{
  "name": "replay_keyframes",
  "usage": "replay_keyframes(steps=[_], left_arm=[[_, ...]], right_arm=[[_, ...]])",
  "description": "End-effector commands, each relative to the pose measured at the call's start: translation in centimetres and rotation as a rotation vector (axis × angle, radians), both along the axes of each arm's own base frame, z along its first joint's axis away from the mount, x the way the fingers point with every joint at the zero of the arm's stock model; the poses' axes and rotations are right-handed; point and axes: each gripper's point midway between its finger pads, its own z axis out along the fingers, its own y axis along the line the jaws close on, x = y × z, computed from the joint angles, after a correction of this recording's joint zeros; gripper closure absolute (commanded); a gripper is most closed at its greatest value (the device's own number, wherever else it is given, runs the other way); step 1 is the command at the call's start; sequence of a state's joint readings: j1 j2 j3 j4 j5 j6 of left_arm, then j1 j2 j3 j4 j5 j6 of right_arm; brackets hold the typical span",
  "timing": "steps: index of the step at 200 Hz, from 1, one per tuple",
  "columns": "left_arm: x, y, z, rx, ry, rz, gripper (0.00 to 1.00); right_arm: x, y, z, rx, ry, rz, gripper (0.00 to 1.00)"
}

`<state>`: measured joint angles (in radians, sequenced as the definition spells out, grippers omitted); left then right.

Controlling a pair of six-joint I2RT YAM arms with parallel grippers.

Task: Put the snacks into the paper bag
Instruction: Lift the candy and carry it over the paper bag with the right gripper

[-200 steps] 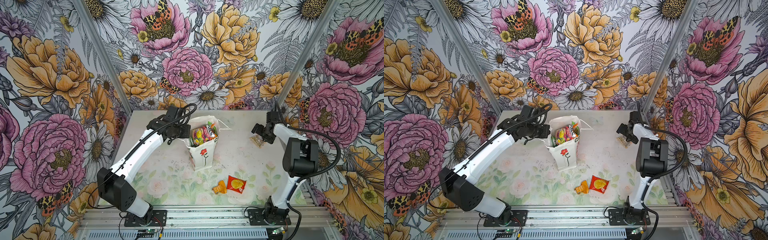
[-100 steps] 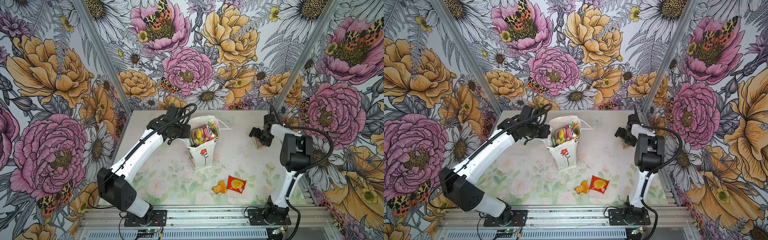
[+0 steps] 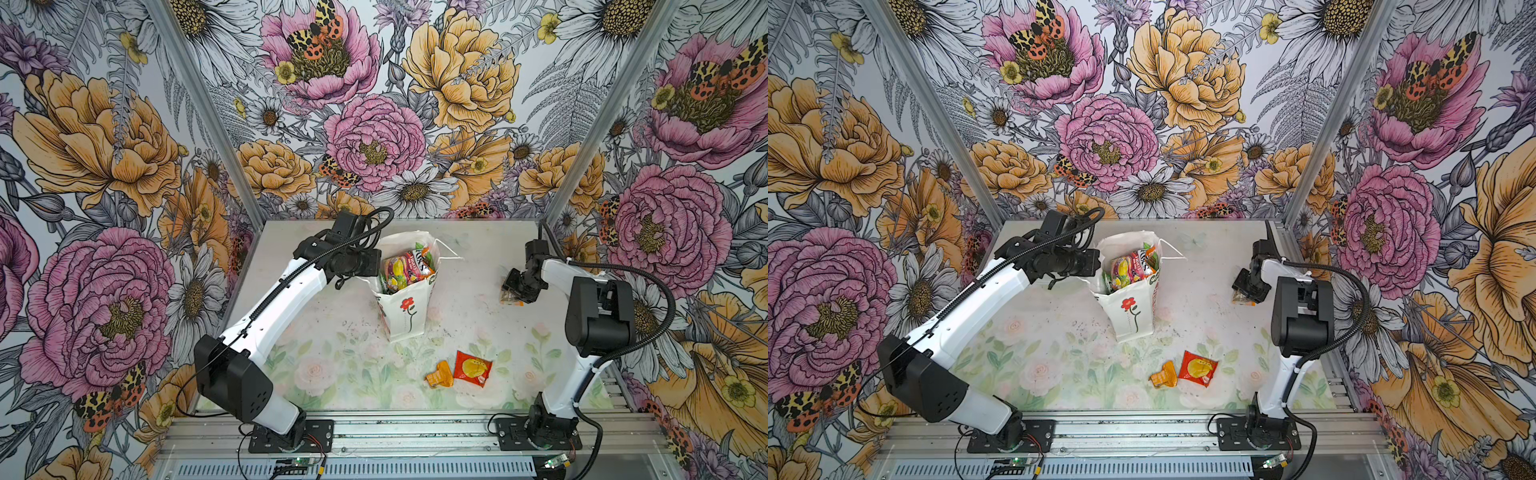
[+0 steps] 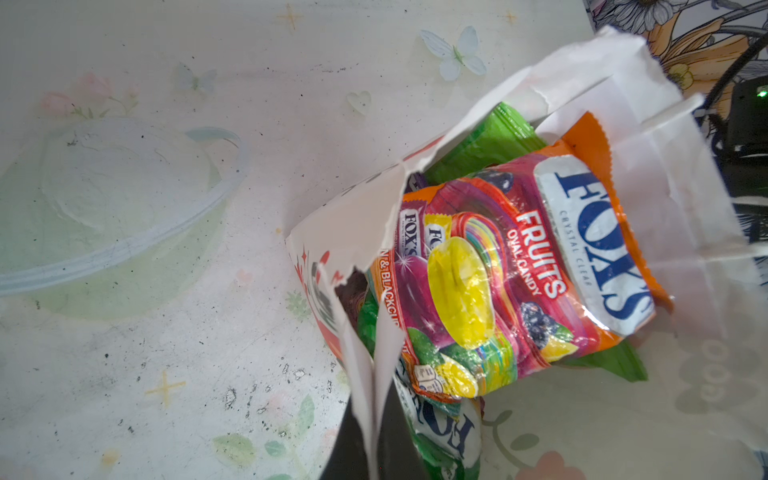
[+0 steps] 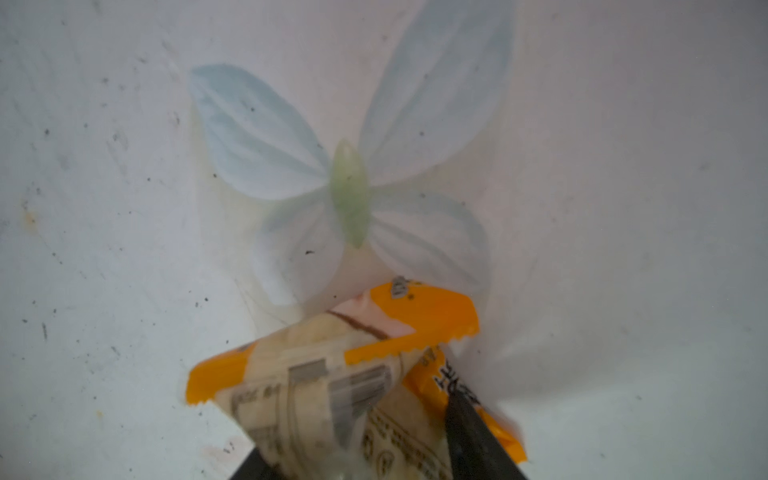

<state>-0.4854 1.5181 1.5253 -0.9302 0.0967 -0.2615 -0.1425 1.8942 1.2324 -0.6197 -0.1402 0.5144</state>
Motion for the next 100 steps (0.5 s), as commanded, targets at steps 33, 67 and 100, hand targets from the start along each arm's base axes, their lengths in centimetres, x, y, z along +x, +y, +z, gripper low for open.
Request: replay_keyframes(steps=[33, 67, 100], left_arm=[[0.4, -0.1, 2.4, -0.028, -0.089, 0.003, 1.0], [0.3, -0.1, 2.4, -0.028, -0.091, 0.004, 1.0], [0.4, -0.1, 2.4, -0.026, -0.091, 0.004, 1.0]], right_arm=[[-1.0, 0.4, 0.6, -0.032, -0.005, 0.002, 0.71], [-1.3, 0.9, 1.6, -0.043, -0.031, 0.016, 0.8], [-2.0, 1.1, 2.6, -0.053, -0.055, 0.016, 0.82]])
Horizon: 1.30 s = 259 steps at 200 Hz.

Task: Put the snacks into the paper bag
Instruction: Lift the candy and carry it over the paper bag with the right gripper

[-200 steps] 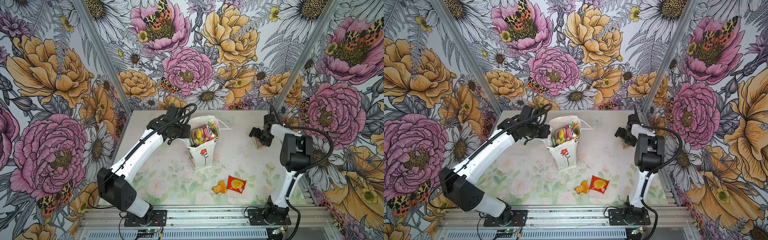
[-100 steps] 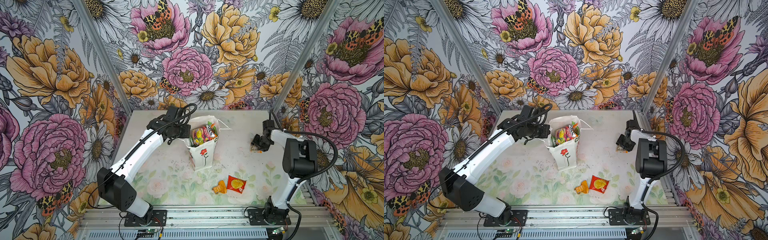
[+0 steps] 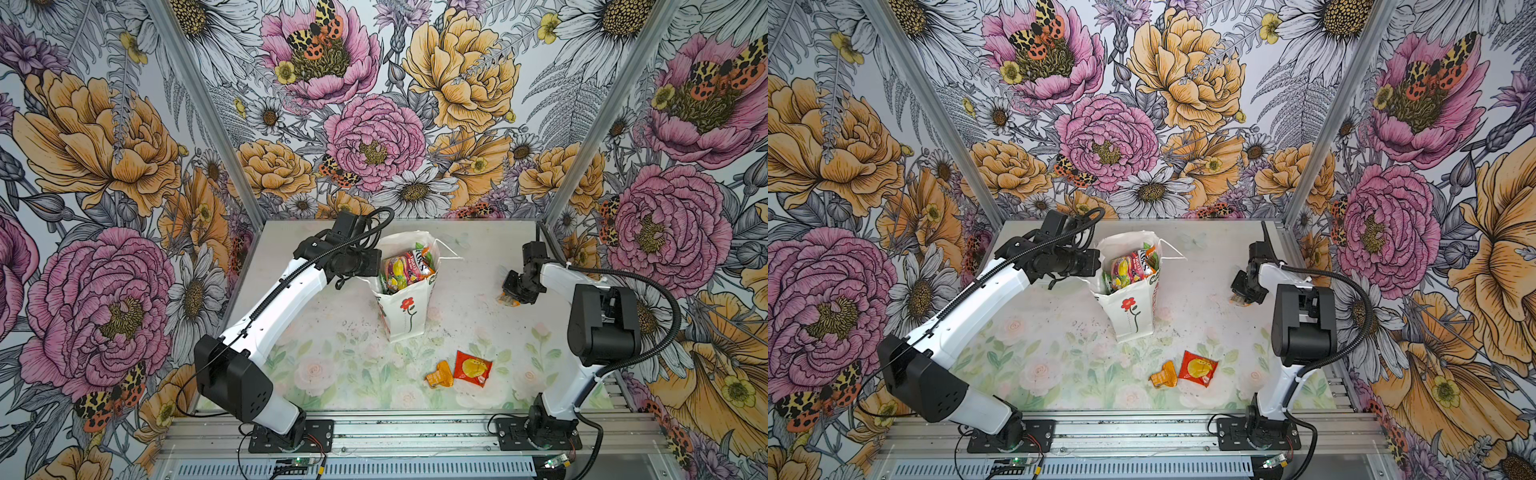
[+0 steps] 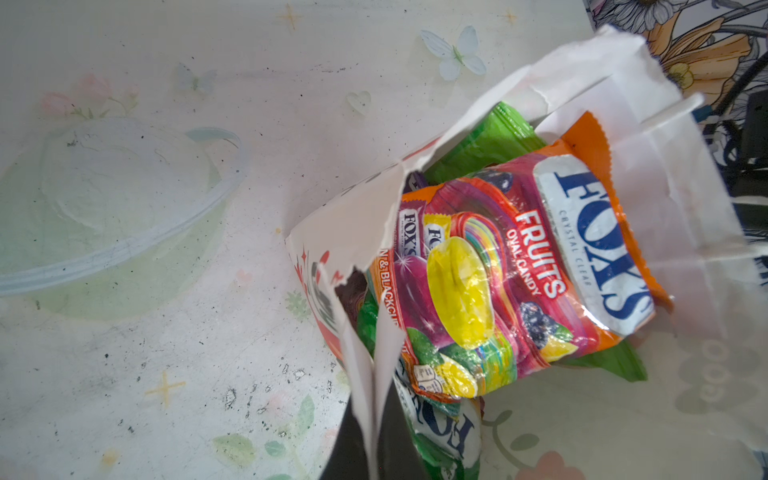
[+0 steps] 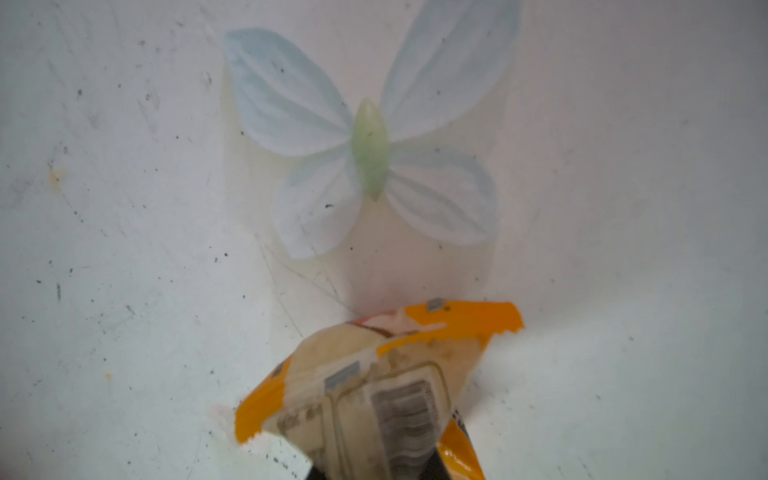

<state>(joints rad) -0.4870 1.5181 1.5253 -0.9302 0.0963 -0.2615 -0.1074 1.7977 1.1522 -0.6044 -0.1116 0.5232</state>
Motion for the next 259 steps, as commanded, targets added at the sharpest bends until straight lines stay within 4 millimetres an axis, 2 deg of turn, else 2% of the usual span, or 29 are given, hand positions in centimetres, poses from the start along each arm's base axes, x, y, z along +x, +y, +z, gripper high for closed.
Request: replay_keyframes(steps=[1, 24, 40, 60, 103, 167, 214, 243, 259], left_arm=[[0.4, -0.1, 2.4, -0.026, -0.09, 0.005, 1.0], [0.4, -0.1, 2.3, -0.026, -0.09, 0.006, 1.0], [0.4, -0.1, 2.3, -0.026, -0.088, 0.006, 1.0], [0.4, -0.1, 2.3, -0.027, -0.091, 0.005, 1.0], [0.4, -0.2, 2.4, -0.031, -0.091, 0.002, 1.0], [0.2, -0.4, 2.6, -0.031, -0.096, -0.005, 1.0], [0.1, -0.5, 2.7, -0.031, -0.099, -0.008, 1.0], [0.0, -0.5, 2.8, -0.032, -0.102, -0.01, 1.0], [0.0, -0.4, 2.8, -0.031, -0.101, -0.009, 1.0]], right_arm=[[-0.5, 0.0, 1.4, -0.024, -0.029, -0.001, 0.82], [-0.9, 0.6, 2.8, -0.011, -0.066, 0.009, 0.82], [-1.1, 1.6, 4.7, 0.013, -0.115, 0.024, 0.81], [-1.5, 2.8, 8.3, 0.041, -0.209, 0.033, 0.81], [-2.1, 6.7, 17.8, 0.082, -0.416, 0.102, 0.81], [-2.7, 14.4, 27.4, 0.116, -0.597, 0.273, 0.79], [-3.4, 20.8, 31.9, 0.158, -0.678, 0.408, 0.79], [-3.8, 25.2, 32.8, 0.175, -0.691, 0.499, 0.79], [-4.0, 27.4, 32.6, 0.183, -0.681, 0.544, 0.79]])
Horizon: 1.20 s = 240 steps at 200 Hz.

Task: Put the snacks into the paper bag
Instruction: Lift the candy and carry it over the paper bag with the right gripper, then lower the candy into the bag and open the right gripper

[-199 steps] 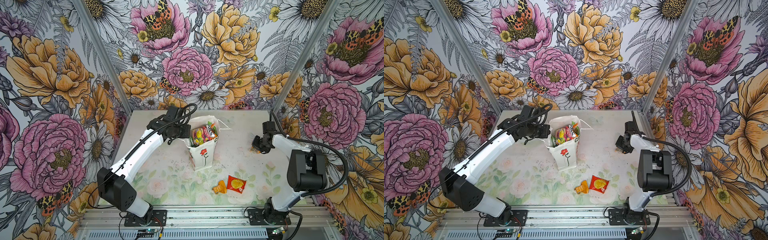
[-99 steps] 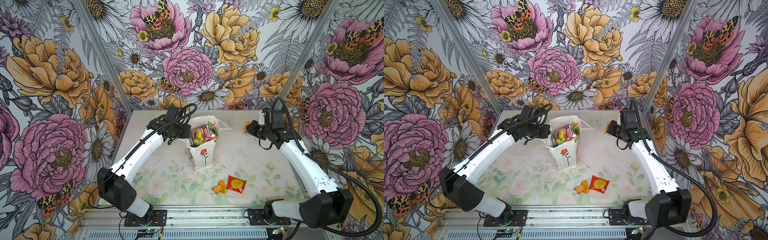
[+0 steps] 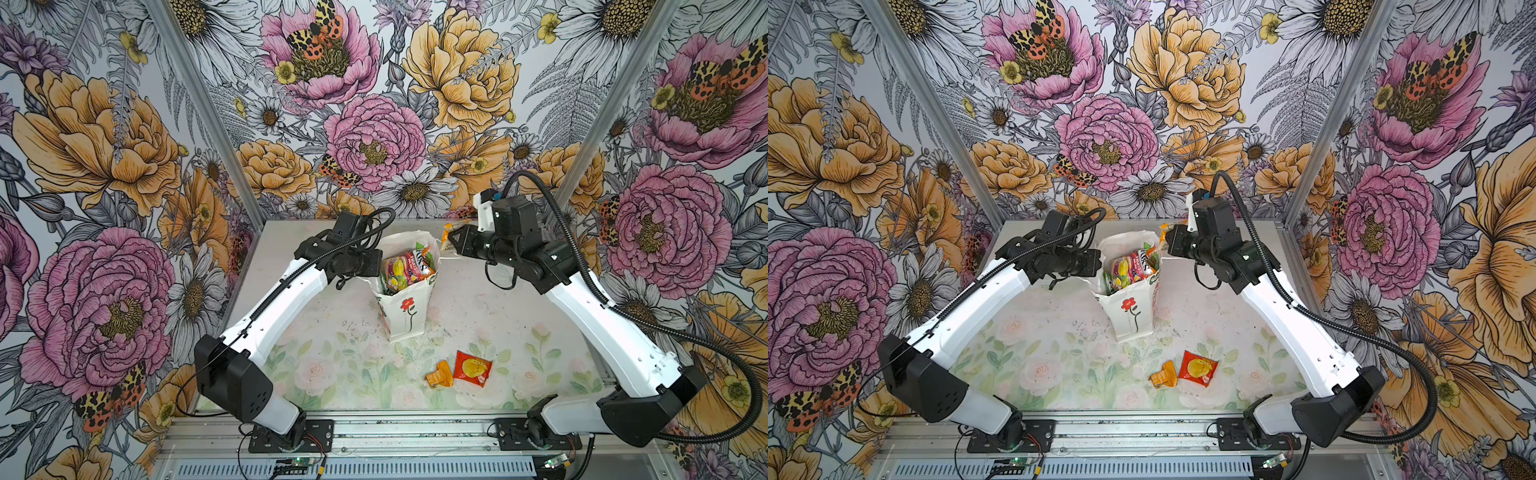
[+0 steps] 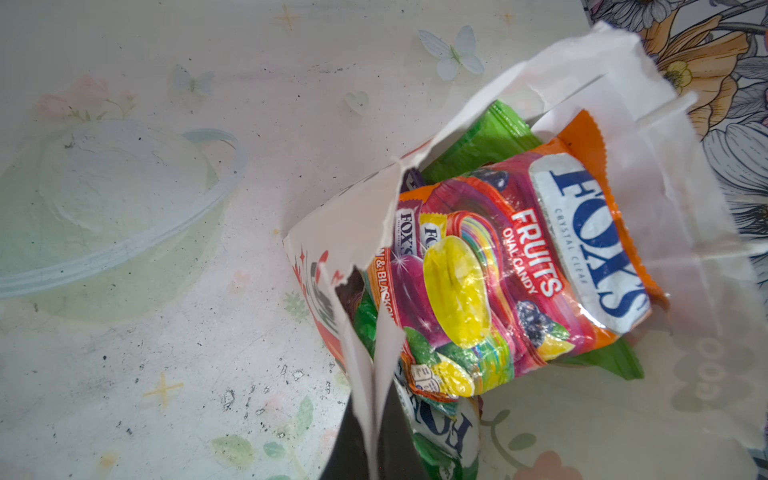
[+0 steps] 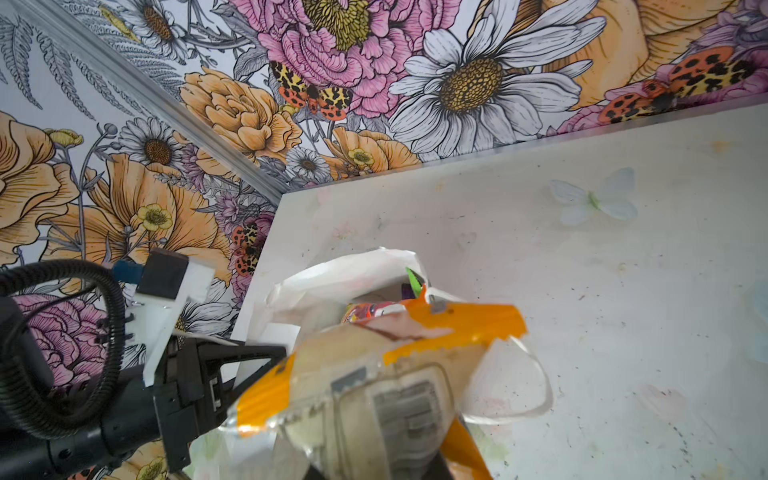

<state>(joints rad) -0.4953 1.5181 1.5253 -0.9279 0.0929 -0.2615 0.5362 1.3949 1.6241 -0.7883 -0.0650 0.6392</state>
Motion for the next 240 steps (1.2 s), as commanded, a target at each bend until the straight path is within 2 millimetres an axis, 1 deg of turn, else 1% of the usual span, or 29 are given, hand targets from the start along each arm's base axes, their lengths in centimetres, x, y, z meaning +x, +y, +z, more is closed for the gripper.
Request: replay_keyframes(steps=[1, 14, 42, 70, 111, 142, 202, 210, 228, 240], left_arm=[[0.1, -0.2, 2.8, -0.033, -0.098, -0.003, 1.0], [0.1, -0.2, 2.9, -0.033, -0.102, -0.002, 1.0], [0.0, -0.2, 2.9, -0.033, -0.103, -0.003, 1.0], [0.0, -0.2, 3.0, -0.032, -0.105, -0.004, 1.0], [0.1, -0.1, 3.0, -0.031, -0.107, -0.002, 1.0], [0.1, -0.1, 3.0, -0.029, -0.107, 0.001, 1.0], [0.1, -0.1, 3.0, -0.028, -0.107, 0.0, 1.0], [0.1, -0.1, 3.0, -0.029, -0.108, -0.001, 1.0], [0.1, -0.1, 3.0, -0.029, -0.107, 0.0, 1.0], [0.1, -0.1, 3.0, -0.029, -0.106, -0.001, 1.0]], right_arm=[[0.4, 3.5, 0.7, -0.009, -0.023, 0.046, 0.79], [0.3, 5.1, 0.5, -0.013, -0.017, 0.078, 0.79], [0.0, 8.0, -0.9, -0.025, 0.012, 0.138, 0.8], [0.0, 9.7, -1.9, -0.039, 0.032, 0.166, 0.8], [0.3, 10.7, -3.4, -0.053, 0.062, 0.176, 0.8], [0.7, 11.0, -4.5, -0.067, 0.081, 0.173, 0.8], [1.4, 11.8, -7.2, -0.093, 0.135, 0.175, 0.79], [1.5, 11.9, -7.5, -0.096, 0.142, 0.172, 0.76], [1.5, 11.9, -7.7, -0.096, 0.144, 0.172, 0.6], [1.5, 11.8, -7.5, -0.097, 0.14, 0.168, 0.54]])
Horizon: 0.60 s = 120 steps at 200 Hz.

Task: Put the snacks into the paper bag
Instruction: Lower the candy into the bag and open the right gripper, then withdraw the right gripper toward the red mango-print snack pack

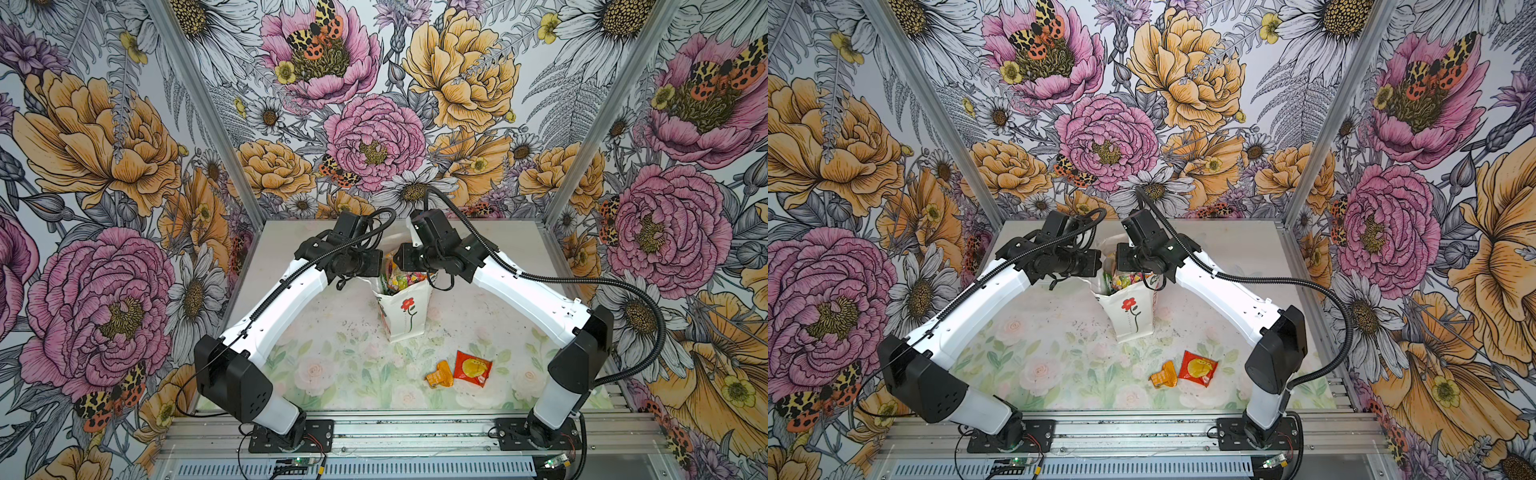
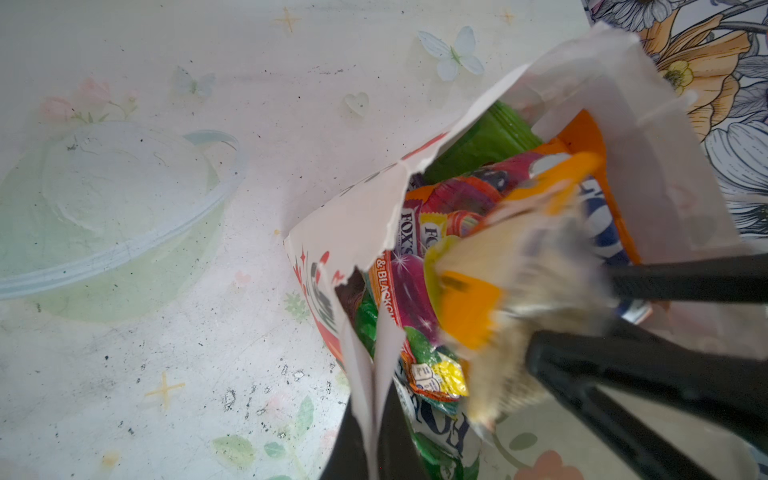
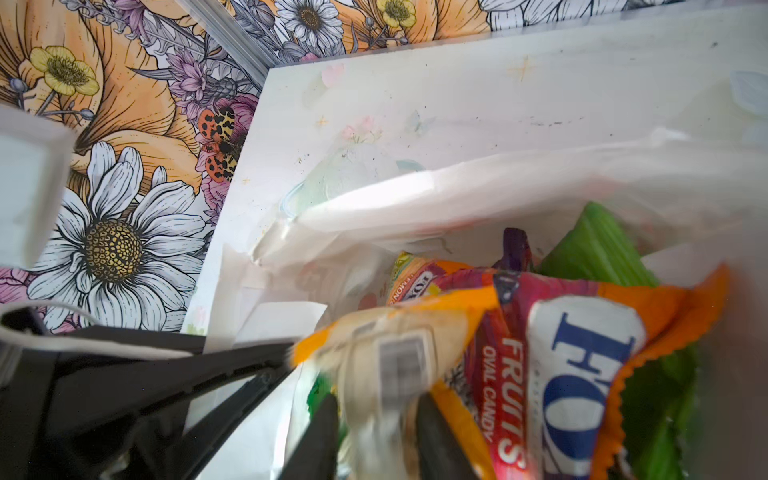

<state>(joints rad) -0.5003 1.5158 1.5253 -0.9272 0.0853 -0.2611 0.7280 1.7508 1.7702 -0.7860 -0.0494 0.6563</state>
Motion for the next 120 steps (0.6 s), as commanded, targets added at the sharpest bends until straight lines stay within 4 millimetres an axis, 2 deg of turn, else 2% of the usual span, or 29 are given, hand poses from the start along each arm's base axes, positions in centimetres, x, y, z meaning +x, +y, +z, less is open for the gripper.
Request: replay_keyframes(steps=[1, 18, 73, 93, 120], left_arm=[[0.1, 0.0, 2.9, -0.032, -0.101, -0.001, 1.0], [0.1, 0.0, 2.9, -0.033, -0.101, 0.0, 1.0], [0.2, 0.1, 2.9, -0.031, -0.102, 0.003, 1.0], [0.2, 0.1, 2.8, -0.03, -0.101, 0.004, 1.0], [0.2, 0.1, 2.9, -0.028, -0.104, 0.006, 1.0]], right_arm=[[0.1, 0.5, 1.5, 0.027, -0.028, -0.001, 0.54], [0.1, 0.3, 1.9, 0.029, -0.037, -0.004, 0.5], [-1.0, -0.4, 4.1, 0.06, -0.07, 0.004, 0.5], [-2.2, -1.8, 5.4, 0.072, -0.095, -0.005, 0.5], [-4.6, -4.5, 5.5, 0.06, -0.106, -0.031, 0.5]])
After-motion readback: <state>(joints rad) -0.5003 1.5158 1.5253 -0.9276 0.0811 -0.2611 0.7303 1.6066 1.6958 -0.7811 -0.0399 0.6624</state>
